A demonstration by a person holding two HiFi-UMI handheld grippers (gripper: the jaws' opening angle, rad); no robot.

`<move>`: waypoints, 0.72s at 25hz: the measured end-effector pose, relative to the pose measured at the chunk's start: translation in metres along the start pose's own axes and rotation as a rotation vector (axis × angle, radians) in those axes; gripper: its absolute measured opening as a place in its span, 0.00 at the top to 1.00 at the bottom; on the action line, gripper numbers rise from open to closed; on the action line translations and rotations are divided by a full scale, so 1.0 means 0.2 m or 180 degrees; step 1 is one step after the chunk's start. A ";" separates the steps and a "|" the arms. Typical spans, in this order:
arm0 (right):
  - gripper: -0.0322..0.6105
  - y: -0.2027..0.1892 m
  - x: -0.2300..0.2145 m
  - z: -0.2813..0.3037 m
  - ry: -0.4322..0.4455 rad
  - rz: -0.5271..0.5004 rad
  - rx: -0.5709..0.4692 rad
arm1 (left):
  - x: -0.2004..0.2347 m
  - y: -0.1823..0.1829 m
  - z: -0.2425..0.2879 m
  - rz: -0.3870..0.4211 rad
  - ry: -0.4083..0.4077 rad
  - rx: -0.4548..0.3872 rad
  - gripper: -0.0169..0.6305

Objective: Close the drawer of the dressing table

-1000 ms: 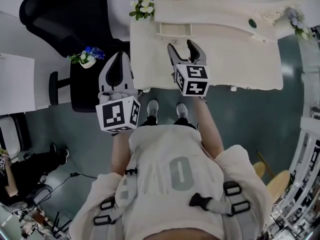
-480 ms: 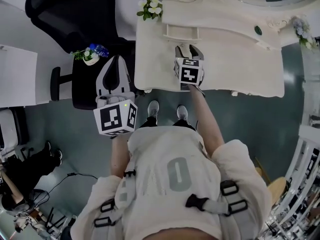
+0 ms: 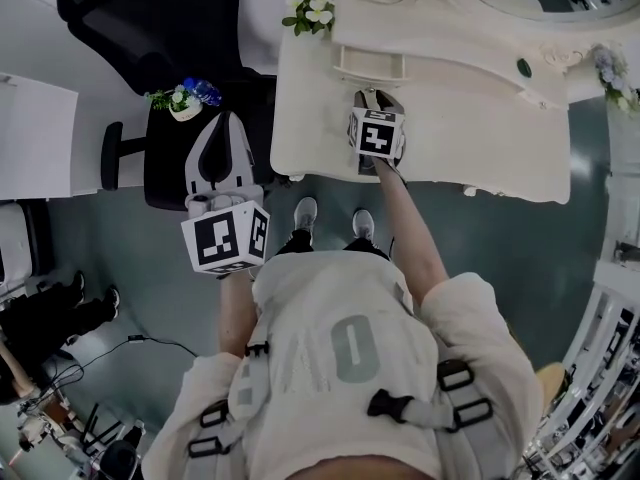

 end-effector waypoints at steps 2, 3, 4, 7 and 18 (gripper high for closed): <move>0.71 -0.01 -0.01 0.01 -0.0033 0.0025 0.0019 | 0.00 -0.01 0.00 0.0002 0.0009 0.0001 0.94; 0.72 -0.01 -0.01 0.02 -0.0048 0.0031 0.0020 | 0.01 -0.01 -0.01 0.0007 0.0011 0.0006 0.94; 0.72 -0.01 -0.01 0.02 -0.0056 0.0036 0.0020 | 0.01 -0.01 -0.01 0.0013 0.0015 0.0013 0.94; 0.72 0.00 -0.01 0.04 -0.0050 0.0063 0.0026 | 0.02 -0.01 -0.01 0.0037 0.0037 0.0036 0.94; 0.78 0.00 -0.04 0.06 -0.0099 0.0016 0.0001 | 0.04 -0.03 -0.01 0.0016 0.0099 0.0063 0.94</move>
Point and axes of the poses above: the fingertips, and each gripper's own axes: z forward along the fingers, x to its left, y out of its top, the point moved 3 cm from there along -z, backward along the fingers, and after that the axes turned 13 degrees about z, right-handed, at the moved point
